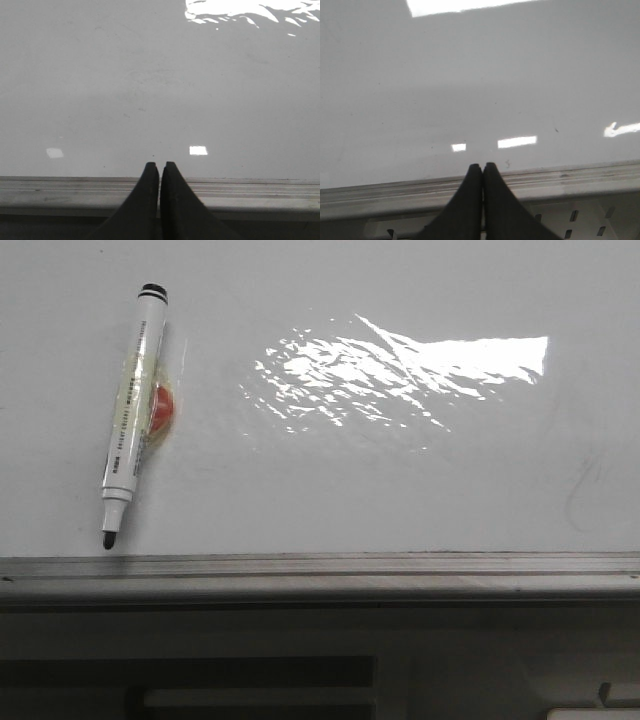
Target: Write number 9 on whiteboard
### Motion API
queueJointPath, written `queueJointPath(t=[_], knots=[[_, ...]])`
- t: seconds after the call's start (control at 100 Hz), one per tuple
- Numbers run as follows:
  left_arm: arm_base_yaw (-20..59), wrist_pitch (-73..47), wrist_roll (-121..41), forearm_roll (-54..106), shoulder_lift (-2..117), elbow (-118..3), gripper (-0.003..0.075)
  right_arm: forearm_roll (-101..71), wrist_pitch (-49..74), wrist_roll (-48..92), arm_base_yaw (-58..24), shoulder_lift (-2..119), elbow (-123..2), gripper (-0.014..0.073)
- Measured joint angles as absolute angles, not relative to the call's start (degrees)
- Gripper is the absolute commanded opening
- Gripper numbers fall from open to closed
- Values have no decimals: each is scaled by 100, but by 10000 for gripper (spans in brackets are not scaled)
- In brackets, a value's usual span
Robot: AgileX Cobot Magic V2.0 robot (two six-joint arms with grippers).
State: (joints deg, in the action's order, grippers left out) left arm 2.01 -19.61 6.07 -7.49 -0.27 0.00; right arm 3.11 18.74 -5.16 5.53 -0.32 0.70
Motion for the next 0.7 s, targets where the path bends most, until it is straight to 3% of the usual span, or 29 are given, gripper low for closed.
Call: queueJointPath(t=[0.7], knots=[[201, -1859, 607, -1039, -27, -2, -20, 279, 1839, -516, 553, -32, 70, -62]])
